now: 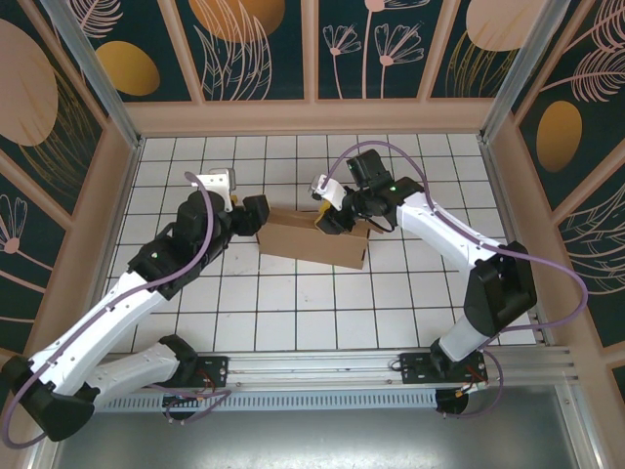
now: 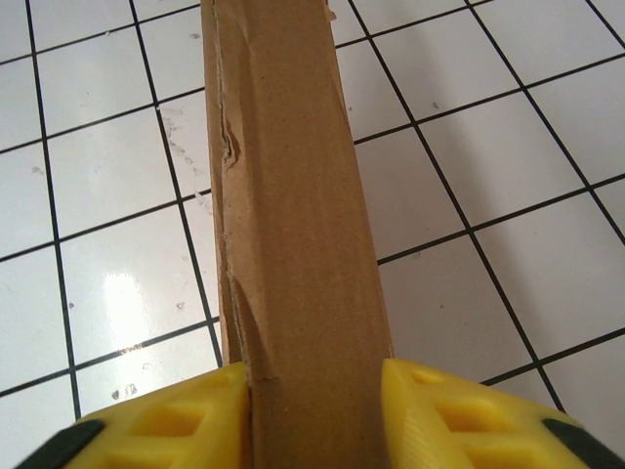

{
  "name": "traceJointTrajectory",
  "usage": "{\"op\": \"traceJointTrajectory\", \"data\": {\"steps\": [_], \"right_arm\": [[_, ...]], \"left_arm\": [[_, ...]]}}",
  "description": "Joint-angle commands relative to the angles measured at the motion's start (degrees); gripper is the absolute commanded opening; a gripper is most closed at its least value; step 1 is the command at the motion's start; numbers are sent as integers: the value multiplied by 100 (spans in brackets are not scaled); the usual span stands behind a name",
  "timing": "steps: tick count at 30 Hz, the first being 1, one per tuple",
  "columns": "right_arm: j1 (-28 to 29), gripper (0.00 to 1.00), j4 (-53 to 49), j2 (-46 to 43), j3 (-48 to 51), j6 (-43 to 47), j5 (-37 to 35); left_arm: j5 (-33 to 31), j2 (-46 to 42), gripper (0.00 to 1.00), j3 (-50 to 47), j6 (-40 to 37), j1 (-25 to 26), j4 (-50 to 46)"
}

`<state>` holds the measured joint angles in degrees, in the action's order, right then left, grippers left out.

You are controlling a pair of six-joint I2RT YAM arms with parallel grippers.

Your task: Fold the paper box

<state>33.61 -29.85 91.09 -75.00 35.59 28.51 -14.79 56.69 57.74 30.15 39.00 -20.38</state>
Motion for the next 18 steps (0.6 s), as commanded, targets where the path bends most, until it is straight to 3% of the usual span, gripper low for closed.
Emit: {"op": "traceJointTrajectory", "data": {"steps": [1, 10, 14, 18], "right_arm": [[-35, 35, -34, -218, -172, 34, -21], [-1, 21, 27, -285, -138, 0, -48], [-18, 13, 37, -289, -163, 41, -48], [-85, 11, 67, -222, -198, 152, 14]], "left_arm": [[313, 276, 67, 152, -132, 19, -96], [404, 737, 65, 566, 55, -35, -329], [800, 611, 63, 502, 4, -579, -254], [764, 437, 60, 41, -65, -928, 197]]}}
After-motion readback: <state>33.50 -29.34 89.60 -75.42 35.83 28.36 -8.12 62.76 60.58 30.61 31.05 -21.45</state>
